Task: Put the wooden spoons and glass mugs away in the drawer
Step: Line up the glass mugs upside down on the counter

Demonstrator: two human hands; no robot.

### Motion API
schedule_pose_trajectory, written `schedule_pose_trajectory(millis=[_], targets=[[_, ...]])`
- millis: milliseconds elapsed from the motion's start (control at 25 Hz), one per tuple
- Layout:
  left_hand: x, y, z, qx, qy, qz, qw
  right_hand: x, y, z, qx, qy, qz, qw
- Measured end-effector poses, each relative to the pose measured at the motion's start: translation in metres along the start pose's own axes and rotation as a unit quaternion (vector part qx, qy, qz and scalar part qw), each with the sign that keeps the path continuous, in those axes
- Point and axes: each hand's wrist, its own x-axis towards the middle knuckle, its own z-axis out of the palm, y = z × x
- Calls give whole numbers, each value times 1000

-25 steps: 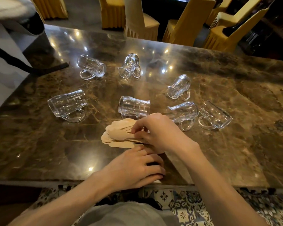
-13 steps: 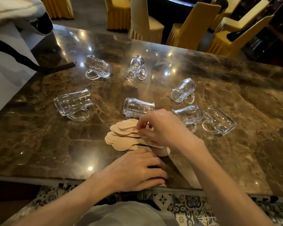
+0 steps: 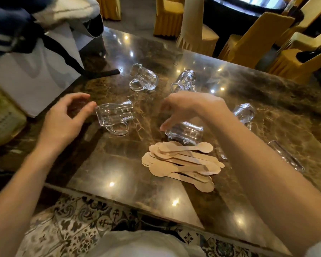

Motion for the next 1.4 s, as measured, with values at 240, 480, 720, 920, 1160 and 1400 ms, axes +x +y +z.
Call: schedule_pose_trajectory(millis=[240, 480, 720, 920, 1160, 1400], targets=[[7, -16, 6, 45, -192, 6, 980, 9, -21, 4, -146, -64, 52, 986], [3, -19, 15, 39, -138, 55, 988, 13, -38, 10, -235, -69, 71, 967], [5, -18, 21, 35, -127, 62, 989, 10, -38, 4, -237, -63, 72, 967], [6, -17, 21, 8, -139, 62, 988, 6, -34, 0, -252, -115, 33, 960], [9, -2, 20, -29, -160, 67, 984, -5, -7, -3, -172, -6, -15, 985], [20, 38, 28, 20, -146, 124, 981, -16, 41, -1, -96, 128, -38, 986]])
